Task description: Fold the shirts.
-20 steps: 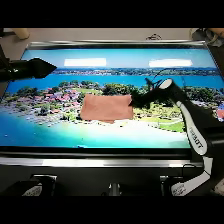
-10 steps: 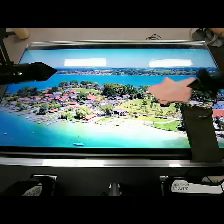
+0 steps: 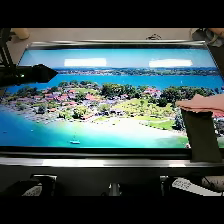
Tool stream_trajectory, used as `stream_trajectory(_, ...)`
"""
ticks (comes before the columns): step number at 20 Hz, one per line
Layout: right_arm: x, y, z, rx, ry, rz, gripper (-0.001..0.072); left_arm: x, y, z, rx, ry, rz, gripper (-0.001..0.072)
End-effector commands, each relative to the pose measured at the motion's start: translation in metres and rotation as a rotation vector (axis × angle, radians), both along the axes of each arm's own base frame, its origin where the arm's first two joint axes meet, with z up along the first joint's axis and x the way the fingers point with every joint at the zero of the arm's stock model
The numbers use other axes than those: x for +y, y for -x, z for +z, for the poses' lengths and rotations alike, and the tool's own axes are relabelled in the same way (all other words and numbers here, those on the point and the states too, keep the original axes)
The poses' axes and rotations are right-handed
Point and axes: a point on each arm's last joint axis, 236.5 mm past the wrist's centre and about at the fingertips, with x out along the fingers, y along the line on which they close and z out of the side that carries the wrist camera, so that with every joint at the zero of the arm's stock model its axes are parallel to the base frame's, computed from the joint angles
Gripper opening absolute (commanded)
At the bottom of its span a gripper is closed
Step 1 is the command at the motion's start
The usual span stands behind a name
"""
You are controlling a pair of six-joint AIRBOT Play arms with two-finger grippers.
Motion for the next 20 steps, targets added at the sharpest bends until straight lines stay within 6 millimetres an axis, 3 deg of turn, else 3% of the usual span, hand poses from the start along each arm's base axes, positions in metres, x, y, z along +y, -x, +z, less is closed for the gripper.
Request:
stream_trajectory(1, -0.017, 0.018, 0.007, 0.012, 0.002, -0.091, 0.0027, 0.000, 0.000, 0.000, -0.006, -0.007, -0.006, 0.0024)
stream_trajectory(3, -0.019, 0.039, -0.008, 0.122, 0.010, -0.101, 0.0027, 0.000, 0.000, 0.000, -0.006, -0.007, -0.007, 0.0025)
stream_trajectory(6, -0.039, 0.103, -0.041, 0.415, 0.086, -0.160, 0.0027, 0.000, 0.000, 0.000, -0.011, -0.013, -0.012, 0.0025)
stream_trajectory(11, -0.013, 0.173, -0.113, 0.713, 0.006, -0.136, 0.0027, -0.003, 0.001, 0.000, -0.015, -0.017, -0.022, 0.0024)
stream_trajectory(14, 0.010, 0.186, -0.161, 0.768, -0.069, -0.101, 0.0028, -0.007, 0.002, 0.000, -0.014, -0.016, -0.030, 0.0024)
stream_trajectory(16, 0.018, 0.200, -0.179, 0.819, -0.084, -0.090, 0.0031, -0.007, 0.003, 0.000, -0.014, -0.016, -0.031, 0.0024)
stream_trajectory(17, 0.015, 0.205, -0.182, 0.836, -0.070, -0.092, 0.0086, -0.007, 0.002, 0.000, -0.014, -0.016, -0.032, 0.0024)
stream_trajectory(18, 0.009, 0.205, -0.182, 0.832, -0.045, -0.097, 0.0320, -0.007, 0.002, 0.000, -0.014, -0.016, -0.031, 0.0024)
stream_trajectory(19, -0.002, 0.198, -0.180, 0.802, 0.001, -0.091, 0.0637, -0.007, 0.002, 0.000, -0.014, -0.016, -0.031, 0.0024)
stream_trajectory(20, -0.013, 0.190, -0.172, 0.765, 0.052, -0.068, 0.0697, -0.007, 0.002, 0.000, -0.014, -0.016, -0.031, 0.0024)
